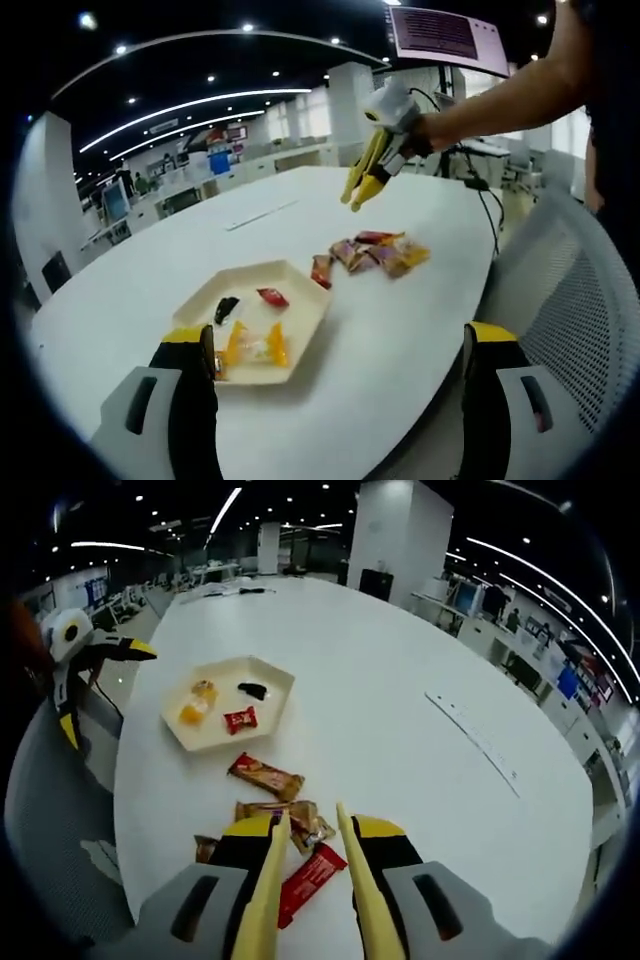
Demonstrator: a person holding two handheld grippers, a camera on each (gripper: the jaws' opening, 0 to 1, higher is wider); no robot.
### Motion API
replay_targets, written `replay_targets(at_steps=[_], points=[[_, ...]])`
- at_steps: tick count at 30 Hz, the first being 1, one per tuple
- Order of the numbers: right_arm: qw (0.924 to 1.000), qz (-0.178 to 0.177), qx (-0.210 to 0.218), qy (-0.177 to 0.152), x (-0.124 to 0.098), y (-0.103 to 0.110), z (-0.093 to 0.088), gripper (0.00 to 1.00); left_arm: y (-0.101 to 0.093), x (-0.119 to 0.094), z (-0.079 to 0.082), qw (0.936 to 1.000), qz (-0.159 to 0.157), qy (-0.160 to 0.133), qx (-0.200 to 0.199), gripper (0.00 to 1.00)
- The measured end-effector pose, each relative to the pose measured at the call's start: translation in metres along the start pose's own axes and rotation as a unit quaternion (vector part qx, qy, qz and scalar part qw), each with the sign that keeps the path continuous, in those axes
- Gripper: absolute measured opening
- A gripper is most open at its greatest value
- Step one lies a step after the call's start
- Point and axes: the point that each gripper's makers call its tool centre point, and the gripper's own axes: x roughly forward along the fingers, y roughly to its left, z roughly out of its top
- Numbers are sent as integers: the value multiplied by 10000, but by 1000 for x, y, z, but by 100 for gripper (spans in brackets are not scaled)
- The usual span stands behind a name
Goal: Place the target food into the container with the food tongs after gripping and lifting it, then release it inside without dropping or visibly crushing the food.
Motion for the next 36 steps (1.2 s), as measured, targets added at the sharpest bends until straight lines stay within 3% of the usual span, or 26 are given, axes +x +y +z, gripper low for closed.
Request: replay_targets(at_steps=[9,20,22,24,29,36], points=[[9997,23,-24,231,30,-1,-26,28,1,1,-3,10000,23,76,20,99],[9994,125,-61,322,51,0,-32,28,4,1,-7,9999,76,150,9,99],[9987,99,-100,484,53,-1,-38,28,3,1,-7,9998,77,167,8,99],[9986,43,235,466,53,-5,-38,27,3,1,-7,9998,77,178,9,99],[9972,66,183,719,50,-2,-45,22,4,1,-7,9998,82,170,-12,99],[9965,-126,283,783,41,-10,-50,20,5,1,-6,9998,116,142,3,99]])
